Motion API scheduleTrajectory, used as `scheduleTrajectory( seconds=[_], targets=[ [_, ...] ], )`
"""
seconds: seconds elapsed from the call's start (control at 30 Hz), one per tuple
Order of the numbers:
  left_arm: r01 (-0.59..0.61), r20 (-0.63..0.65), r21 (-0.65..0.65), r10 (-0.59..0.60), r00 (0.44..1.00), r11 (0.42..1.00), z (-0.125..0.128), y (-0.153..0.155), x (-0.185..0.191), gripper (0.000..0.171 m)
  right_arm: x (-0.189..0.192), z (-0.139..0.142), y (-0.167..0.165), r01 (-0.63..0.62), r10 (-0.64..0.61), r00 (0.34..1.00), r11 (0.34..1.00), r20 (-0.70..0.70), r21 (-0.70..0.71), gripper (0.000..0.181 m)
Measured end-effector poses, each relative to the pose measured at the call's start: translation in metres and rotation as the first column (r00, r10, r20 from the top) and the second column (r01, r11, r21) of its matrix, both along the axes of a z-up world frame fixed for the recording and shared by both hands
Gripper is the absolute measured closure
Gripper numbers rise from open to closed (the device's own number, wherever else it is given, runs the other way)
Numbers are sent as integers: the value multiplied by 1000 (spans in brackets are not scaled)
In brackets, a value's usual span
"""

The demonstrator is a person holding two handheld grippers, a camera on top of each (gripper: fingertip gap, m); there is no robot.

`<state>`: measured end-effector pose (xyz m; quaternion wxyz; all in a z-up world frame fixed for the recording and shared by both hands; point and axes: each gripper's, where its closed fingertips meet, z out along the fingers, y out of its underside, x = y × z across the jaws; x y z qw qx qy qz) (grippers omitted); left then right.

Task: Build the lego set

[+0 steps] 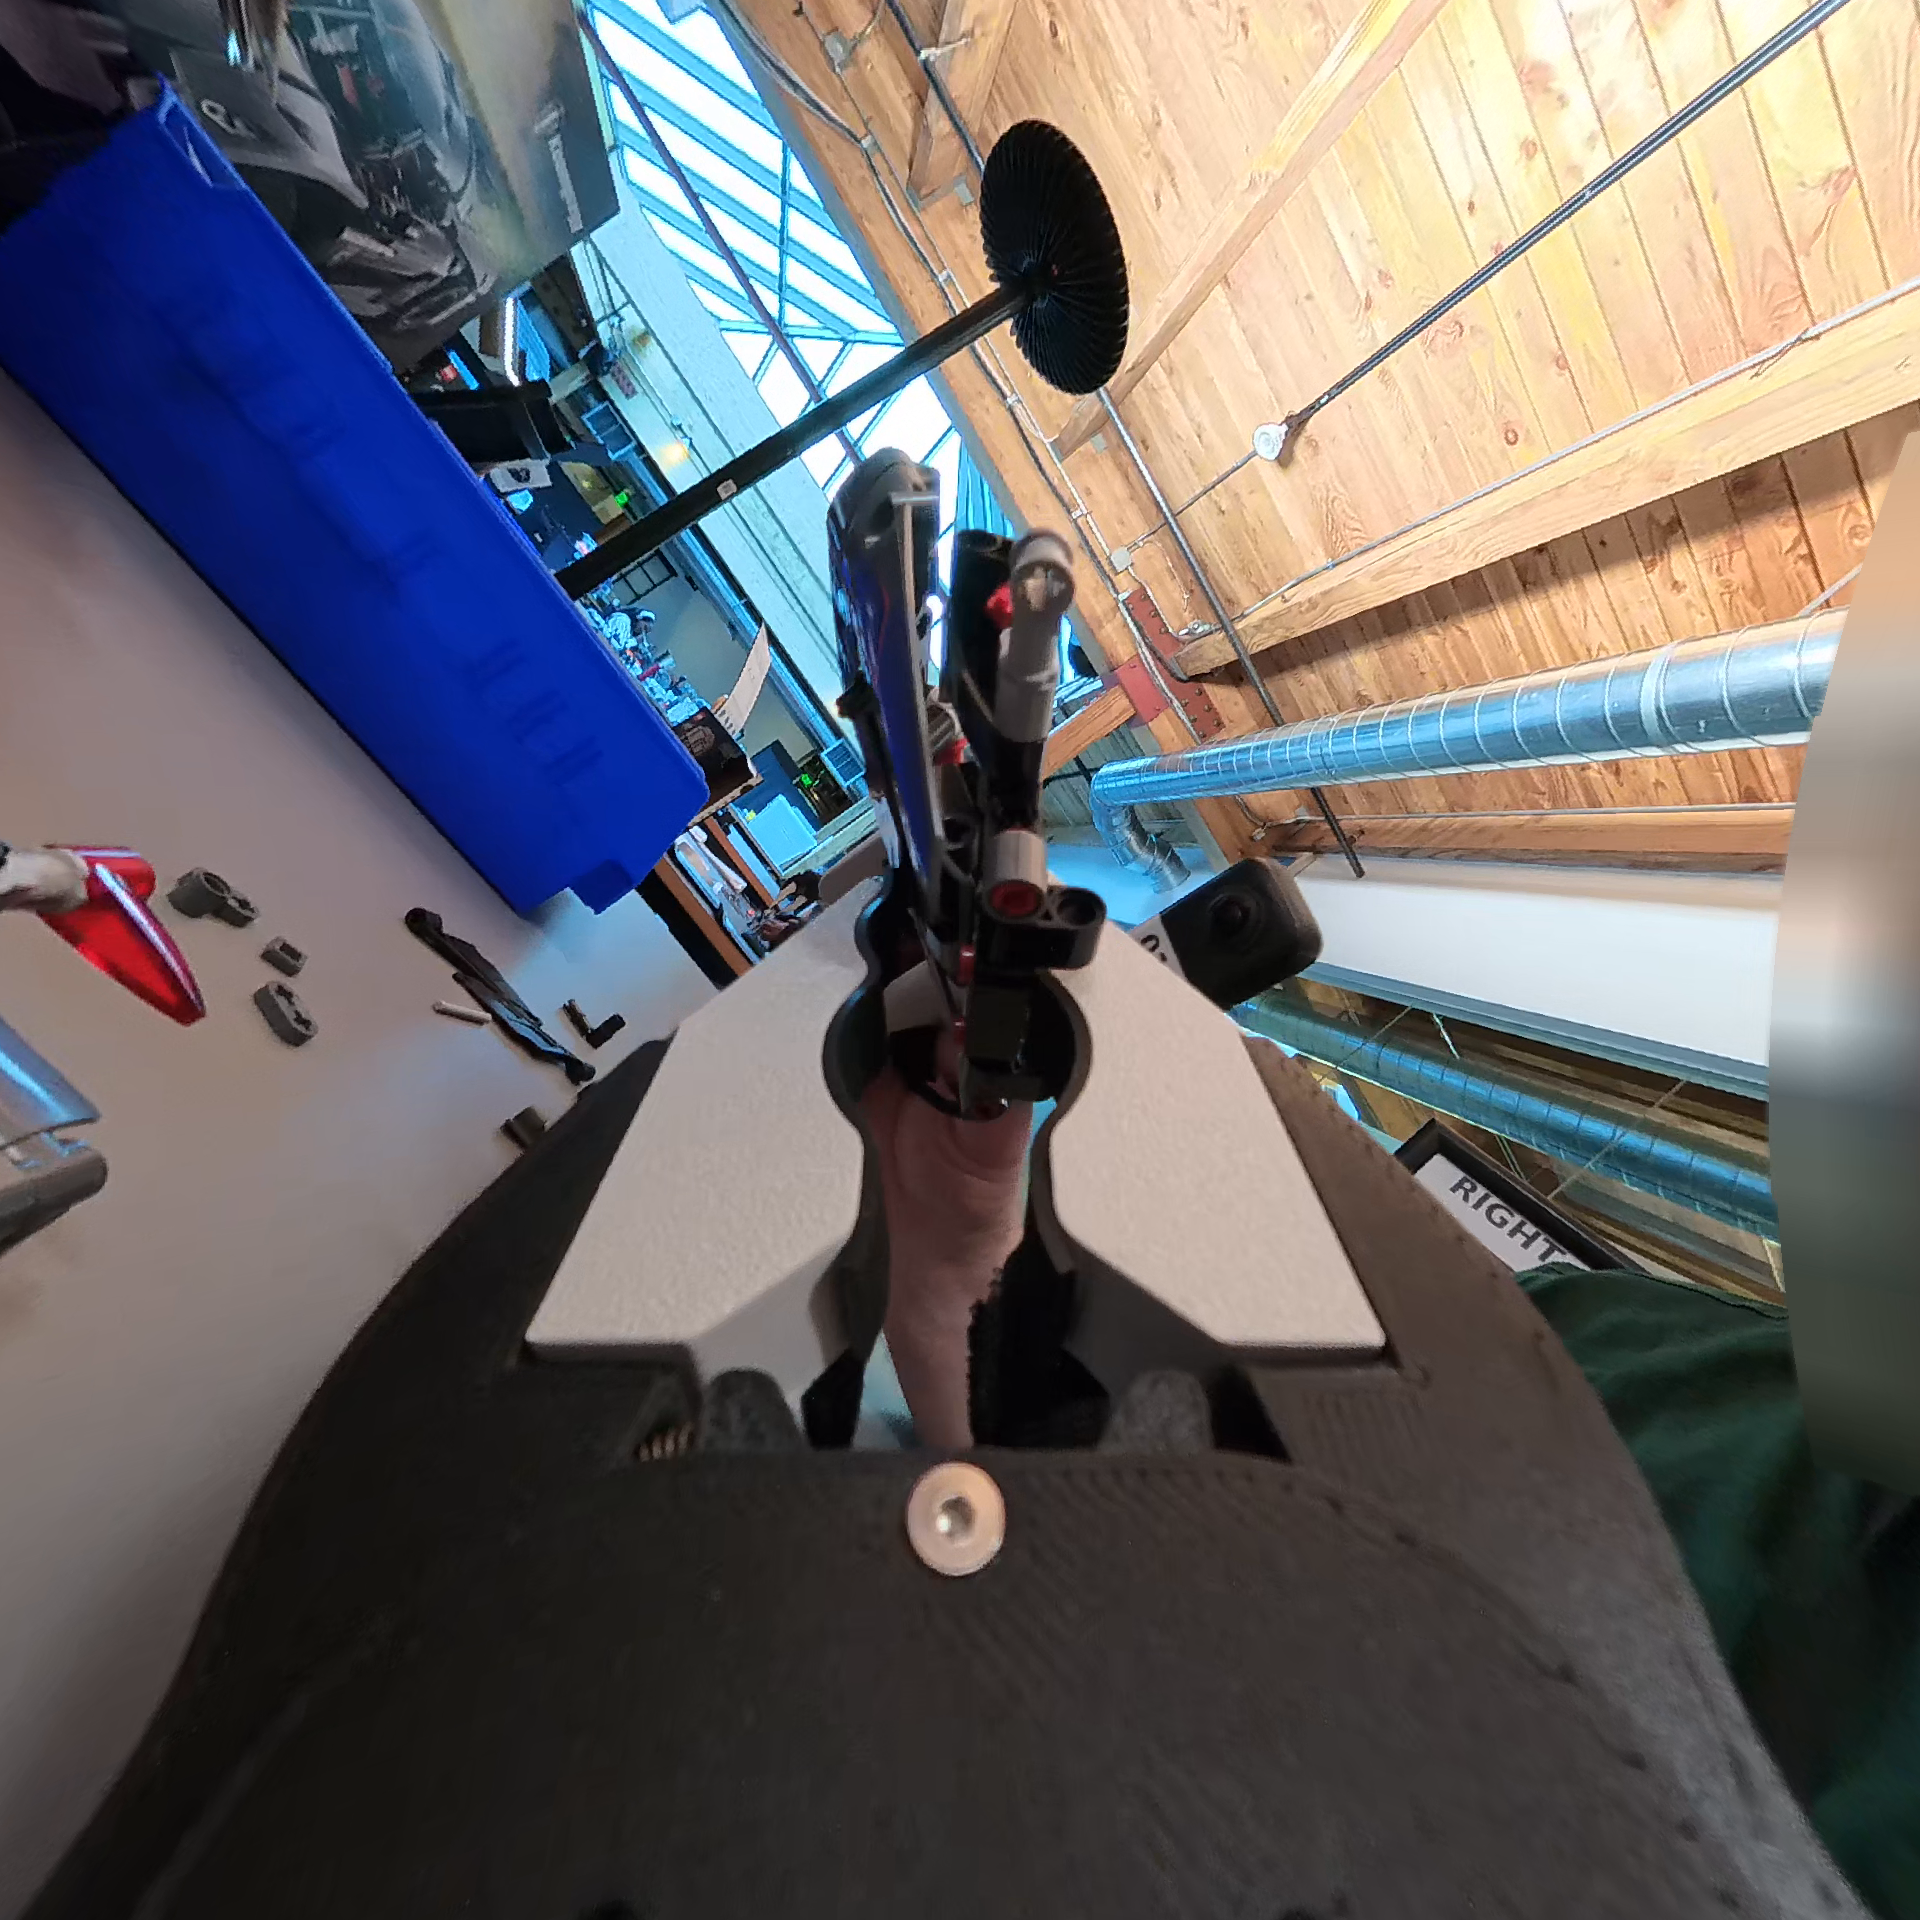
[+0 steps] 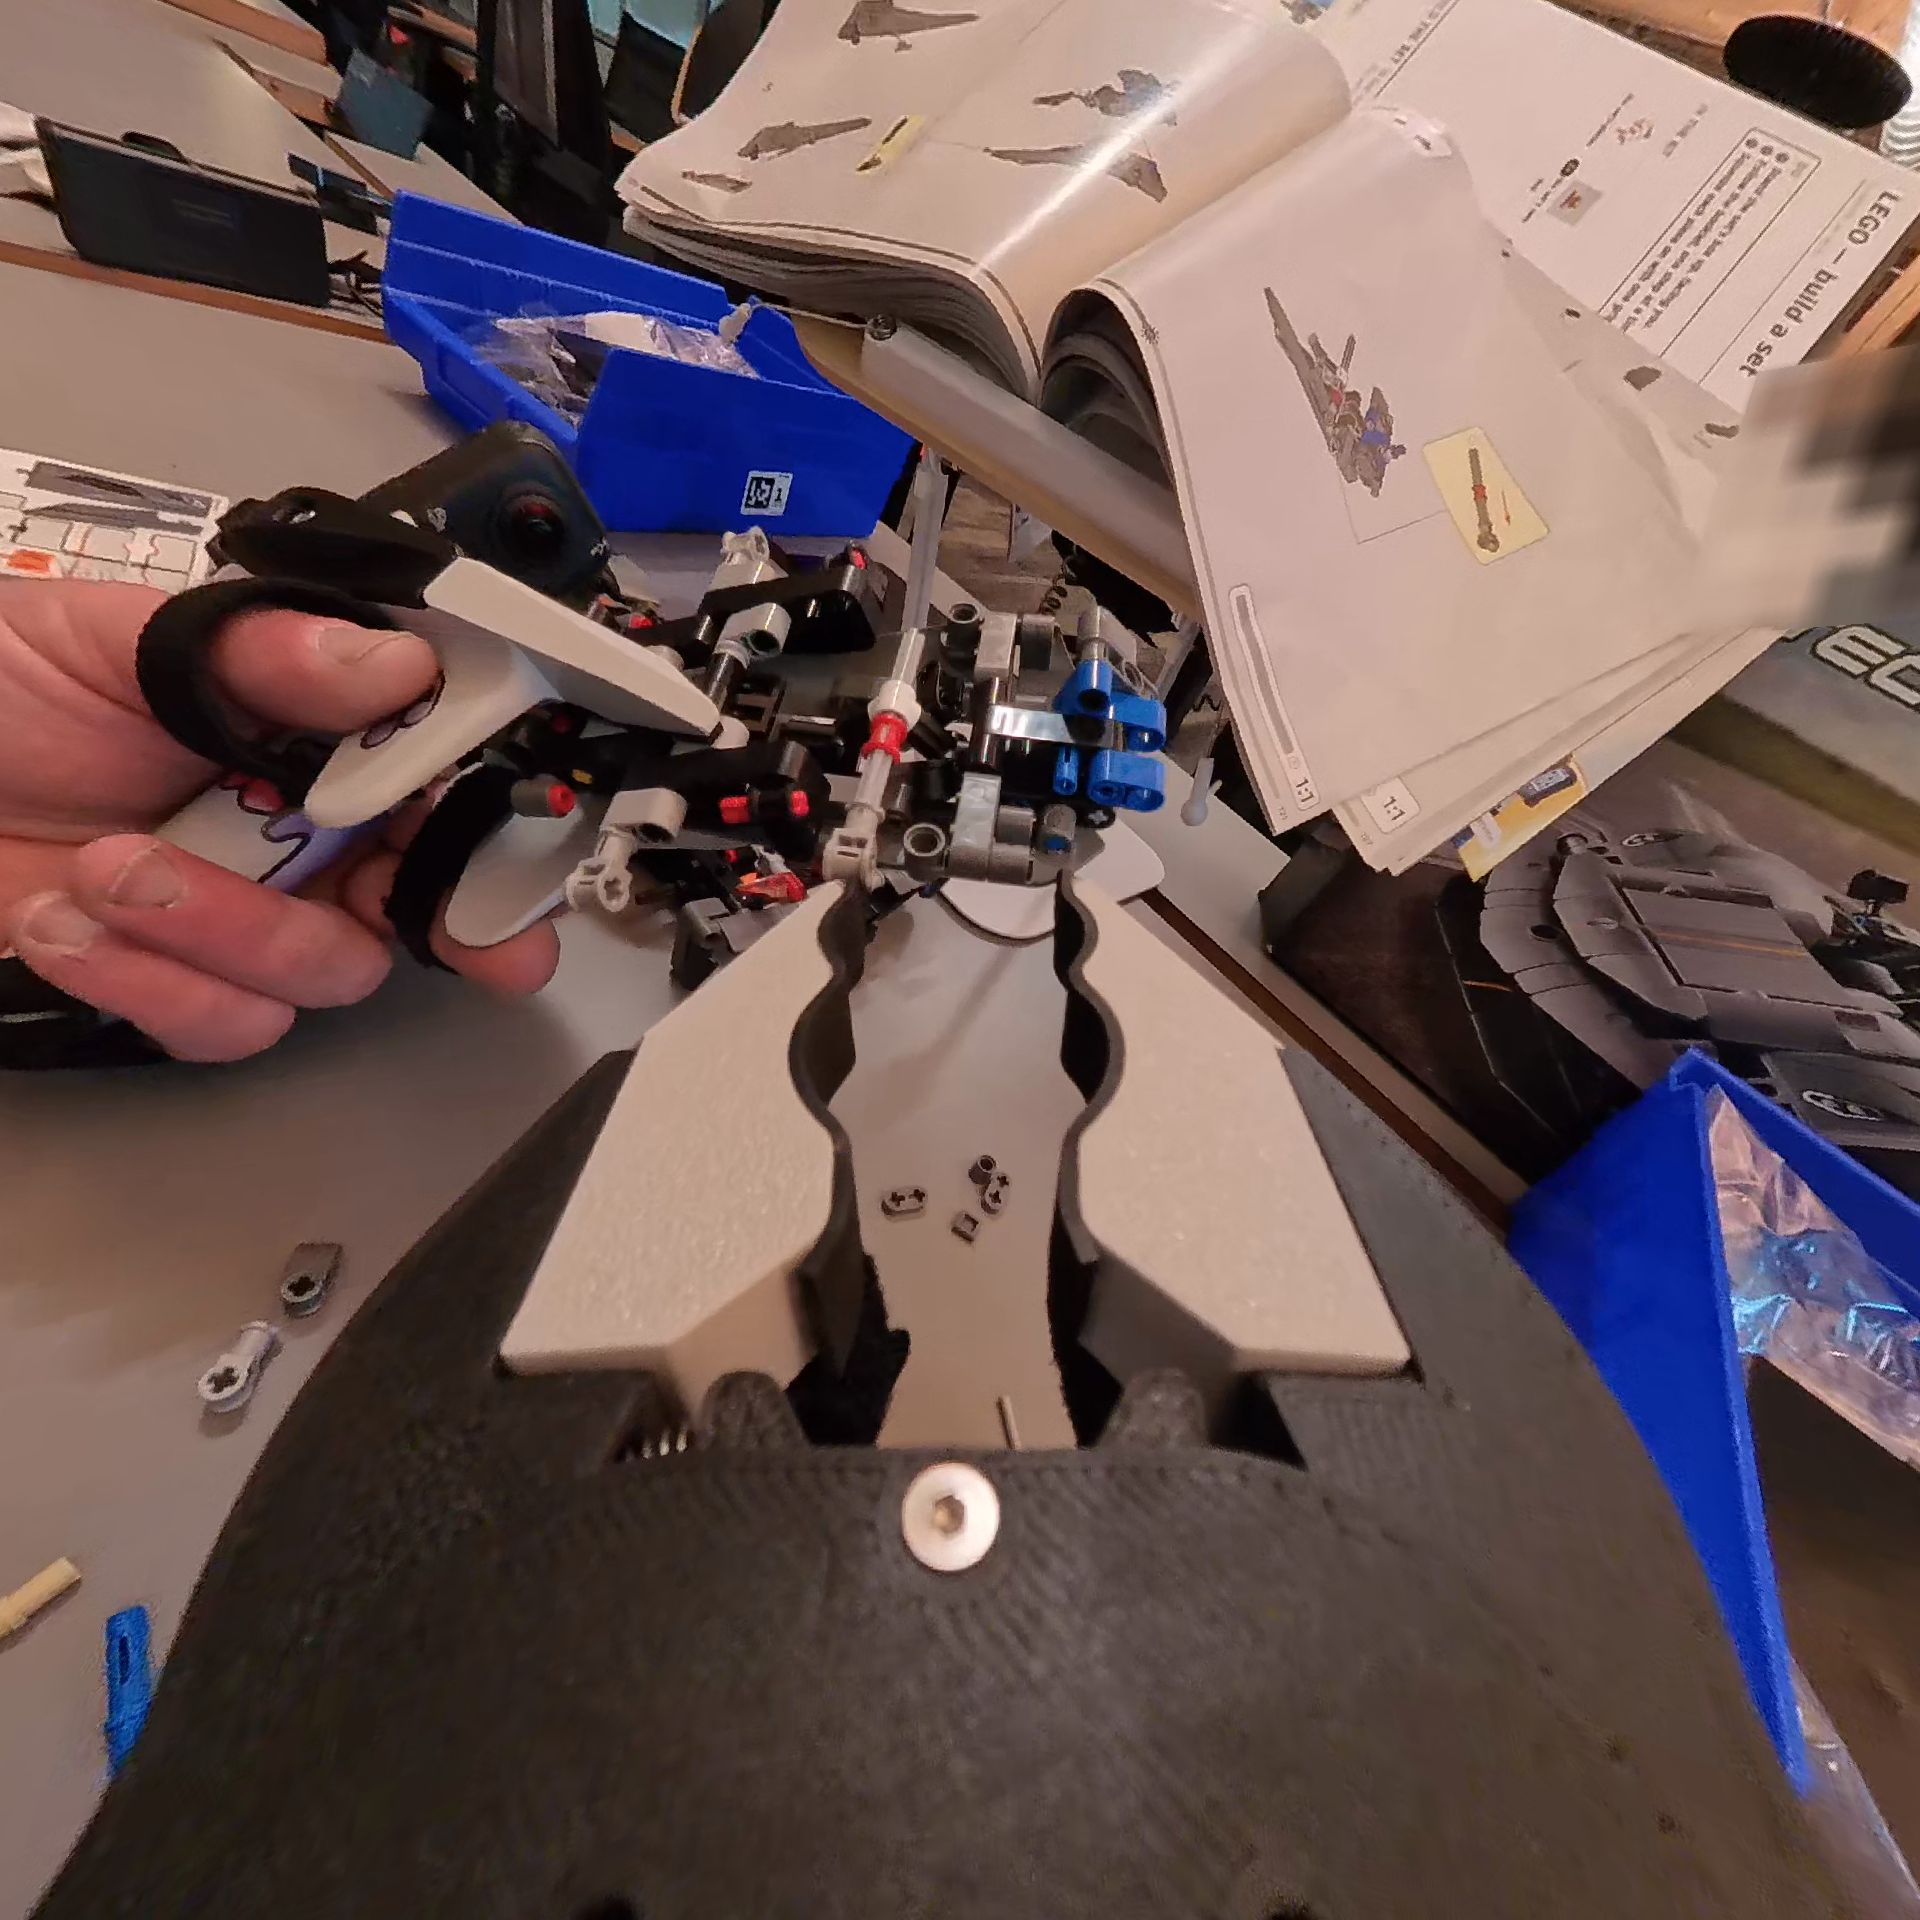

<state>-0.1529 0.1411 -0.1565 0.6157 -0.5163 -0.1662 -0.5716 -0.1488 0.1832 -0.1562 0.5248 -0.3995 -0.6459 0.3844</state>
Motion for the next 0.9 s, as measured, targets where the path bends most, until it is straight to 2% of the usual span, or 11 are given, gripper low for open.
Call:
scheduleTrajectory(
  seconds=[0.3,0.57,0.9],
  targets=[
    [-18,30,7,18,999,1000,0,-1,-6,153,0,-5,-1,3,-4,999,1000,36,14,143],
    [-12,38,16,11,999,1000,2,-1,-5,153,4,7,1,-14,13,1000,999,-17,-40,145],
    [-3,32,14,3,999,1000,0,0,-1,153,3,5,0,-7,7,1000,999,-7,-32,145]
  ],
)
